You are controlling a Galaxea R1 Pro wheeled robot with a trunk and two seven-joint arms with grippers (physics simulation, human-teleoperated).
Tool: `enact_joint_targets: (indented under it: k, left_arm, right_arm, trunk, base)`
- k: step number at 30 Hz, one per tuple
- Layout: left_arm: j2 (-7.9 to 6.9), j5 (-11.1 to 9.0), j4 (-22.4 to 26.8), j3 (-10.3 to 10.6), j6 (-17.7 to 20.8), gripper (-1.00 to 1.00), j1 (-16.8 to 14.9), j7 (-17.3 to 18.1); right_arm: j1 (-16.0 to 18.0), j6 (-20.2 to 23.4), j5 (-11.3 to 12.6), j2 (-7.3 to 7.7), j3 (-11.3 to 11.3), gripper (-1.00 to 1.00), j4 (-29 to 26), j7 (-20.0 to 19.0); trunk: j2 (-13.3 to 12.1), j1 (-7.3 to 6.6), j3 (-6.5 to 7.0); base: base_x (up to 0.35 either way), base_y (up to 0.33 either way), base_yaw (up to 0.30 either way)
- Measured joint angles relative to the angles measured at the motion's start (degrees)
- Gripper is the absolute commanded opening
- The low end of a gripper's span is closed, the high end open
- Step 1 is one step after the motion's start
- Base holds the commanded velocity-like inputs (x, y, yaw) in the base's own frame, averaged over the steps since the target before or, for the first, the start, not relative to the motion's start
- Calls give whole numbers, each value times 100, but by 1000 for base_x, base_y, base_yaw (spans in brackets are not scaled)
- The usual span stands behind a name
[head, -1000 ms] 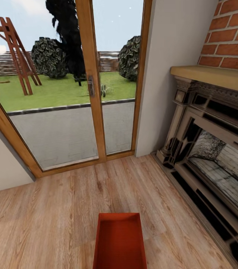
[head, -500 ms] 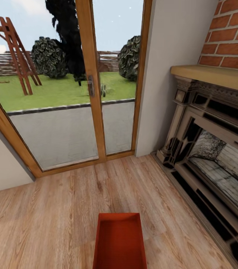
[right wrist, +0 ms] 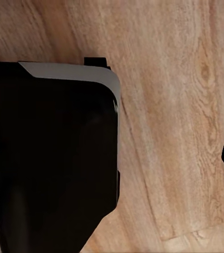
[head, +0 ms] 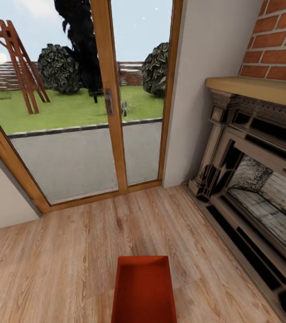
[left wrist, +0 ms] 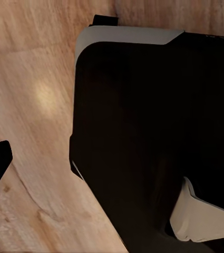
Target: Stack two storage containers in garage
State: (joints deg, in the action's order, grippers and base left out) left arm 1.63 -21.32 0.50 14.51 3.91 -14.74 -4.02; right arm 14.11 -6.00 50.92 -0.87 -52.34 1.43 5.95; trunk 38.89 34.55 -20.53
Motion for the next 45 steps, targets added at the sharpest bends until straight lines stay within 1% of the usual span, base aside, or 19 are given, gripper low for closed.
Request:
enact_joint_targets:
  k: [14, 24, 45]
  left_arm:
    - [4, 10, 52, 16, 8, 100, -2, -40]
    - [16, 10, 77, 28, 7, 100, -2, -38]
    - [16, 13, 107, 29, -46, 100, -2, -59]
  right_arm:
    - [0, -29, -15, -27, -12, 100, 0, 0]
    - [0, -29, 49, -31, 3, 100, 0, -3]
    - [0, -9, -9, -44, -19, 100, -2, -65]
  trunk:
    - [563, 308, -252]
    - [964, 528, -432]
    - [966, 528, -432]
  base:
    - [0, 0, 0]
    - [0, 0, 0]
    - [0, 0, 0]
